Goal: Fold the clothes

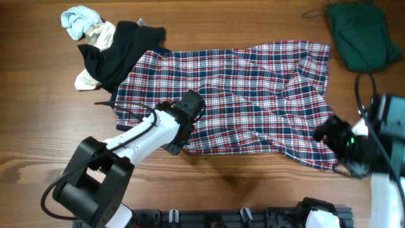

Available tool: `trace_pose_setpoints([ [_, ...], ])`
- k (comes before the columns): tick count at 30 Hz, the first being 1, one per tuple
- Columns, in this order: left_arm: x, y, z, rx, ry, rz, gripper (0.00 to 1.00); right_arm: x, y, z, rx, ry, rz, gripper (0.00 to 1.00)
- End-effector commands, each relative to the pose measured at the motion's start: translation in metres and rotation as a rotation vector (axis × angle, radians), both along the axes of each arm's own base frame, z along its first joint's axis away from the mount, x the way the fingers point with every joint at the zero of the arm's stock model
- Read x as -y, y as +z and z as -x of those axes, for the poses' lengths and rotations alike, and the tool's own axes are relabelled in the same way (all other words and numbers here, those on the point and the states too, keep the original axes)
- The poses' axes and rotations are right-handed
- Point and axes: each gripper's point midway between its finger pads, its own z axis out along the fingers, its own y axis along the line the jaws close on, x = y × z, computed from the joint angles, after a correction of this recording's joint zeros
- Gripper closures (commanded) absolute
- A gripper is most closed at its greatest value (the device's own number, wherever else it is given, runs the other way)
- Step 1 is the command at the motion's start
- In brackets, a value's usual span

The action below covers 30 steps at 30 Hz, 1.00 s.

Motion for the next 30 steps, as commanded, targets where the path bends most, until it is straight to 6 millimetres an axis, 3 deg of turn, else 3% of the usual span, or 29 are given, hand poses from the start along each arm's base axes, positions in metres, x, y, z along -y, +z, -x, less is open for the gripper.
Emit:
trace_pose_setpoints([
  [1,-0.006,0.004,-0.002,0.026,-0.03,-0.03,0.96,0.025,0.017,0.037,0.072,-0.275,0.131,0.04],
  [3,-0.006,0.004,-0.004,0.037,-0.03,-0.033,0.96,0.033,0.022,0.037,0.156,-0.426,0.131,0.04],
  [4,-0.006,0.004,-0.006,0.044,-0.029,-0.036,0.96,0.036,0.016,0.028,0.182,-0.45,0.124,0.04],
  [11,-0.006,0.004,-0.005,0.043,-0.029,-0.036,0.96,0.041,-0.095,-0.001,0.025,-0.583,0.063,0.04],
  [19,-0.009,0.004,-0.001,0.026,-0.03,-0.047,0.96,0.058,-0.167,-0.003,-0.112,-0.638,0.092,0.04],
  [30,-0.009,0.004,-0.001,0.025,-0.03,-0.047,0.96,0.067,-0.18,-0.01,-0.135,-0.611,0.111,0.04],
])
